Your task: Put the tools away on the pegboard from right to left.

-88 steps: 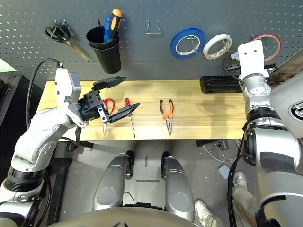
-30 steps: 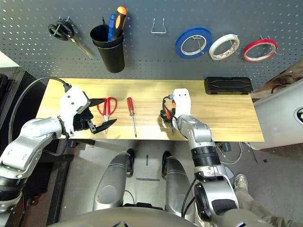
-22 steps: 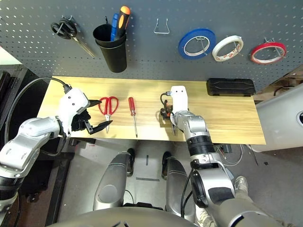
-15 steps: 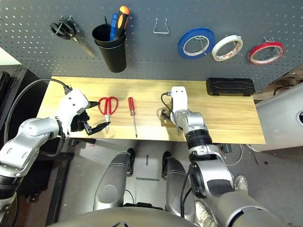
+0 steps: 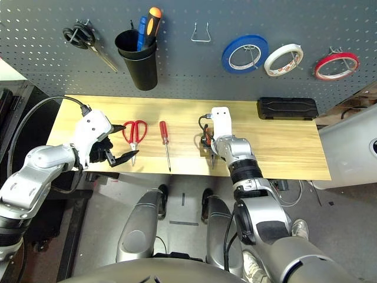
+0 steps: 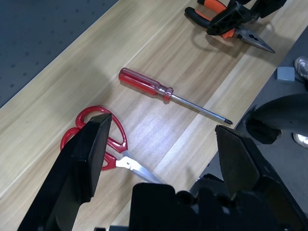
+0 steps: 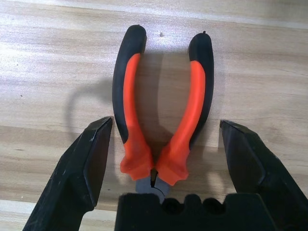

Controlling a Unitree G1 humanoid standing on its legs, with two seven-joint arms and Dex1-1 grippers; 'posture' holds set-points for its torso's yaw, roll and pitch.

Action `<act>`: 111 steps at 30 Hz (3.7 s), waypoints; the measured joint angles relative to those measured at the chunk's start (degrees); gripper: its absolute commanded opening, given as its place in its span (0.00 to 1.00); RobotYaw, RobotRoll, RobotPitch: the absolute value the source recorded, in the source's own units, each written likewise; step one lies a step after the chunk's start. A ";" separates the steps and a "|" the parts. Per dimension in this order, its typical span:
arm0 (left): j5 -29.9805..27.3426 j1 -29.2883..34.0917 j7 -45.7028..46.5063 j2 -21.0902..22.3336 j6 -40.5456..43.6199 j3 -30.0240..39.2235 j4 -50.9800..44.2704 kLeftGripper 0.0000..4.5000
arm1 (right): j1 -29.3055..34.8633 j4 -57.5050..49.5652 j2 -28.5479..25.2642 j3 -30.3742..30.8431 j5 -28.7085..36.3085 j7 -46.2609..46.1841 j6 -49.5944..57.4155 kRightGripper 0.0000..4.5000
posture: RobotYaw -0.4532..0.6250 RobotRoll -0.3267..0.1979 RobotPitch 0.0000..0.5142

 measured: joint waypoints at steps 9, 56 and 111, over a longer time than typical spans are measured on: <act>0.66 -0.03 -0.03 0.01 0.34 0.00 0.04 1.00 | -0.73 1.54 -0.12 -1.50 0.30 -0.40 -0.46 0.65 | 0.77 0.62 0.58; -19.66 -5.51 3.72 -12.45 -8.28 13.48 -8.84 1.00 | 20.37 -33.91 -13.79 7.98 -11.34 13.58 -63.67 0.65 | 0.73 0.62 0.56; -19.19 -4.10 4.58 -11.60 -10.46 11.12 -7.21 1.00 | -14.30 -2.29 -3.02 6.36 -10.65 1.81 -71.71 1.00 | 0.77 0.62 0.54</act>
